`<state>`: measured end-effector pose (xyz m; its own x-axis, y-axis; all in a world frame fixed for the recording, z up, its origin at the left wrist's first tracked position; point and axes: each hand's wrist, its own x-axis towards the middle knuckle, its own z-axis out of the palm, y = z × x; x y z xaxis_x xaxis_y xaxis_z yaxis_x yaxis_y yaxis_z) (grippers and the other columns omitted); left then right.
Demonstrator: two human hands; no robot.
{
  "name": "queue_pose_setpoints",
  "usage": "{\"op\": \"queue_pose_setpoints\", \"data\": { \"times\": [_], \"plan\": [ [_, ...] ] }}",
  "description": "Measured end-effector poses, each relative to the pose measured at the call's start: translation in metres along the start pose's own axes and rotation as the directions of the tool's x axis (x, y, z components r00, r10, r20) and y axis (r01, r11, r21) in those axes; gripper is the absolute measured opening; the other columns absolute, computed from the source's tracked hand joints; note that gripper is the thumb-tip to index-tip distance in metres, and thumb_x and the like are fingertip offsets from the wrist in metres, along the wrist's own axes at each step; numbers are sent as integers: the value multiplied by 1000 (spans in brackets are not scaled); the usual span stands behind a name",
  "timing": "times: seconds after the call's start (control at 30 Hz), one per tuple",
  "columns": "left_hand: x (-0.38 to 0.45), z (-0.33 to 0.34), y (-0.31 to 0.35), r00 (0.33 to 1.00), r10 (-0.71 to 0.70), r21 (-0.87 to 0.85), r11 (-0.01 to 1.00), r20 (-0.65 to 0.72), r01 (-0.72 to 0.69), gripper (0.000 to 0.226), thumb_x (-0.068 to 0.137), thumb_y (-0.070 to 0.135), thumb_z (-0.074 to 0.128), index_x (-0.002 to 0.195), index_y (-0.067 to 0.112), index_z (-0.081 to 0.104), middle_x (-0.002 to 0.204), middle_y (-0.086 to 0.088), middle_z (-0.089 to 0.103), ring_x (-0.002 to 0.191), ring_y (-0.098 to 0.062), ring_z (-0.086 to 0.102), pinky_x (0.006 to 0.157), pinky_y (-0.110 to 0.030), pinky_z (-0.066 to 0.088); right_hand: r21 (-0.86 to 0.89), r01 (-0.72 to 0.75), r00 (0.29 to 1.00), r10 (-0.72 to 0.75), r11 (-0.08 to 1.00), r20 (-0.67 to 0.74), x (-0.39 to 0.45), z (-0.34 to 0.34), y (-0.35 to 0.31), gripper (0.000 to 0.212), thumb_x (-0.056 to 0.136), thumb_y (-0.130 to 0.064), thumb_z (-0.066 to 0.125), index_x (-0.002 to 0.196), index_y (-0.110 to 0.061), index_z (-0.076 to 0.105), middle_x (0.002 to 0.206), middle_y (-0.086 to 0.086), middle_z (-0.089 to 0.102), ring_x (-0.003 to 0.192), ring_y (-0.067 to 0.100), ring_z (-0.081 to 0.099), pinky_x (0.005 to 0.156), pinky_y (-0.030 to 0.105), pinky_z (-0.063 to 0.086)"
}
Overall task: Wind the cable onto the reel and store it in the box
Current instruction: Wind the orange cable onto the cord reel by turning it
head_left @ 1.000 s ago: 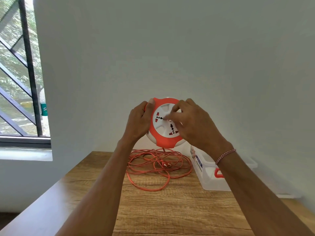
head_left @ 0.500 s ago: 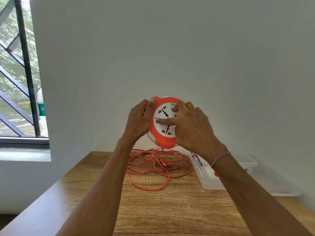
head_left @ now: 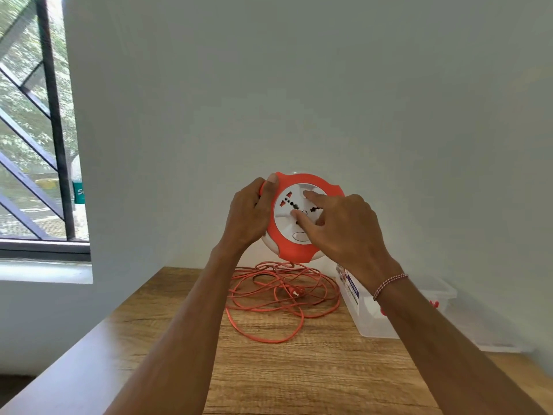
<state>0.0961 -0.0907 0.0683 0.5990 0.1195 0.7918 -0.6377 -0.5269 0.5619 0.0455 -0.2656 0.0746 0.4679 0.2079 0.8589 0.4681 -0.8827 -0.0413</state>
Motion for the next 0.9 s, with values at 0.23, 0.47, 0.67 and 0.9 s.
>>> {"op": "queue_pose_setpoints", "data": {
  "times": [0.23, 0.47, 0.67, 0.9],
  "plan": [
    [0, -3, 0, 1000, 2, -23, 1000, -25, -2, 49, 106, 47, 35, 95, 10, 65, 83, -3, 72, 71, -20, 71, 64, -38, 60, -29, 259, 947, -248, 965, 206, 6, -10, 6, 44, 71, -16, 85, 110, -31, 72, 136, 6, 53, 122, 28, 46, 84, 43, 55],
    [0, -3, 4, 999, 13, -18, 1000, -40, -14, 48, 105, 48, 35, 97, 11, 65, 85, -3, 73, 72, -20, 72, 68, -45, 63, -223, 259, 953, -211, 940, 219, 3, -8, -3, 67, 65, -31, 89, 124, -45, 62, 135, 7, 54, 118, 31, 48, 86, 45, 51],
    [0, -3, 5, 999, 24, -20, 1000, -36, -24, 53, 104, 51, 34, 91, 8, 63, 79, -7, 72, 67, -22, 72, 63, -47, 61, -206, 159, 987, -156, 965, 31, -4, 1, 3, 58, 77, -43, 71, 132, -43, 55, 114, 10, 62, 104, 28, 58, 78, 39, 54],
    [-1, 0, 5, 999, 29, -11, 1000, -28, -30, 54, 104, 53, 33, 87, 10, 62, 75, -4, 70, 65, -23, 69, 61, -45, 59, -109, 25, 999, -29, 994, -36, 0, 2, -1, 70, 82, -73, 49, 134, -26, 58, 110, 4, 74, 86, 25, 72, 73, 36, 59]
  ]
}}
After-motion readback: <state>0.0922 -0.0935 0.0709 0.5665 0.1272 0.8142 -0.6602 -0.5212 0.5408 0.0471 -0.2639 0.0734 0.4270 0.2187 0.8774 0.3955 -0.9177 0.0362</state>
